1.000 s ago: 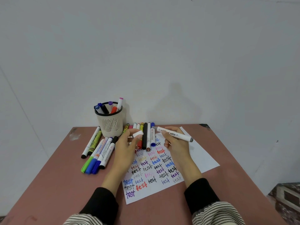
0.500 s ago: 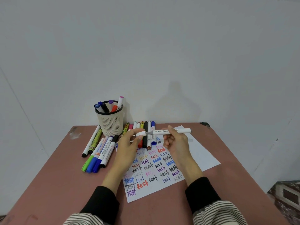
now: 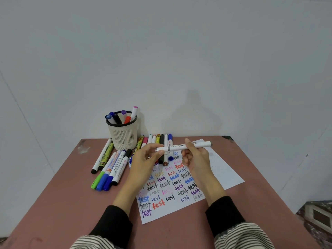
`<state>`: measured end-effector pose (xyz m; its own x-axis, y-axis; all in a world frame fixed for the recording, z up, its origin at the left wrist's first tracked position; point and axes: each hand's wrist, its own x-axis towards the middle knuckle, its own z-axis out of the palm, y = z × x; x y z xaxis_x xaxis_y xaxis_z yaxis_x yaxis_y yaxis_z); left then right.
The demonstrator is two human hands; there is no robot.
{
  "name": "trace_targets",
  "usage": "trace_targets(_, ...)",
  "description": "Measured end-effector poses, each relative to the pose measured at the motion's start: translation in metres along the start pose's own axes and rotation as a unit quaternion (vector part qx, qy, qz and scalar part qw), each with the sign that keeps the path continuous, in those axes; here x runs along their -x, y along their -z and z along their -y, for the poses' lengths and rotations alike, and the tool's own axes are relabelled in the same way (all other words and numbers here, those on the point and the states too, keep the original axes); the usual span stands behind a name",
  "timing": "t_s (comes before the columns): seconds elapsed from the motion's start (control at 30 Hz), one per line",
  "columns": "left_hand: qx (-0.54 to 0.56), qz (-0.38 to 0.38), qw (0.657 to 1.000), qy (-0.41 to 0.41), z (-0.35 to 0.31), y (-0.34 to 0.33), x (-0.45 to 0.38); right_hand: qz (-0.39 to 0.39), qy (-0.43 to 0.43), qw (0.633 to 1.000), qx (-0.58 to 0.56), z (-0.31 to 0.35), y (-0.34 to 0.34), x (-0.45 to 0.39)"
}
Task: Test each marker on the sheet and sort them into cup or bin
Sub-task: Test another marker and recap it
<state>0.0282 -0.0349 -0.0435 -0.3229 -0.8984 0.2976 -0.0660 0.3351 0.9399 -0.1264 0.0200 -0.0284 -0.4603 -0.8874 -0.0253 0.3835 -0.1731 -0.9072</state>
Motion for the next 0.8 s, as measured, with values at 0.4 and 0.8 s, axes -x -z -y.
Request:
trace_targets(0.4,0.022,0.004,1.000,0.014,-0.0007,0.0010,0.0001,0.010,0.011,1.000,0.012,-0.0017,-0.0018,0.0009)
trace_targets(0.8,0.030,0.003,0.999,0.019,0.0016,0.0026,-0.0008,0.023,0.013,1.000,0.006,-0.0029,-0.0019,0.0008)
